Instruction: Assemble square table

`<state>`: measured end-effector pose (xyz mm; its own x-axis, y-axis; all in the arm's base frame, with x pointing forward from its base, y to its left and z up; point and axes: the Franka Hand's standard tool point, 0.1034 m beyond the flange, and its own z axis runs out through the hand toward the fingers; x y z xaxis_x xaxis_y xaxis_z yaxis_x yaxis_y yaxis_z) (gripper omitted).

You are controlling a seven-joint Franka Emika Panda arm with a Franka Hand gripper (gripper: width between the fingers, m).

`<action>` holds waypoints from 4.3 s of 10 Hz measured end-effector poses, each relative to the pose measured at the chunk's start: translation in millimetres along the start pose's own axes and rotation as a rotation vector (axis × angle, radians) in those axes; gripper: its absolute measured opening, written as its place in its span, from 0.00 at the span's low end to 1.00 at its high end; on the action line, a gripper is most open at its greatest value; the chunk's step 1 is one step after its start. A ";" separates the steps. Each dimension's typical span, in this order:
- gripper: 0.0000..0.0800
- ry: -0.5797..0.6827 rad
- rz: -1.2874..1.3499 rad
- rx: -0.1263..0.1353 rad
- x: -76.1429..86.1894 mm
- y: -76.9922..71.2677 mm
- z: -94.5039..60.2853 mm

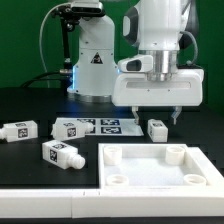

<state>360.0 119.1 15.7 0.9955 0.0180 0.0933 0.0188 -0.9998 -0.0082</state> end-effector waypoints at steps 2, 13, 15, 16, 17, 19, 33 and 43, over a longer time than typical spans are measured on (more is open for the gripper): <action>0.81 0.000 -0.001 0.000 0.1 0.0 0.0; 0.81 -0.272 -0.050 0.004 79.5 0.1 -30.9; 0.81 -0.406 -0.040 -0.003 66.5 0.0 -32.8; 0.81 -0.472 -0.035 -0.007 65.6 0.8 -32.4; 0.81 -0.544 -0.031 -0.012 66.7 1.4 -31.3; 0.81 -0.645 -0.118 -0.001 85.5 -5.3 -21.3; 0.81 -0.920 0.080 -0.078 63.6 2.5 -4.6; 0.81 -1.030 0.052 -0.078 50.5 2.3 5.4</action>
Offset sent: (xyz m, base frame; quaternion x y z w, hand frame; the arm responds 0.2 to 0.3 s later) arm 0.0248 -0.0148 0.0305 -0.0549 -0.0886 -0.0152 0.9944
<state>410.9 117.8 15.1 0.5929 -0.0624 -0.8028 0.0033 -0.9968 0.0799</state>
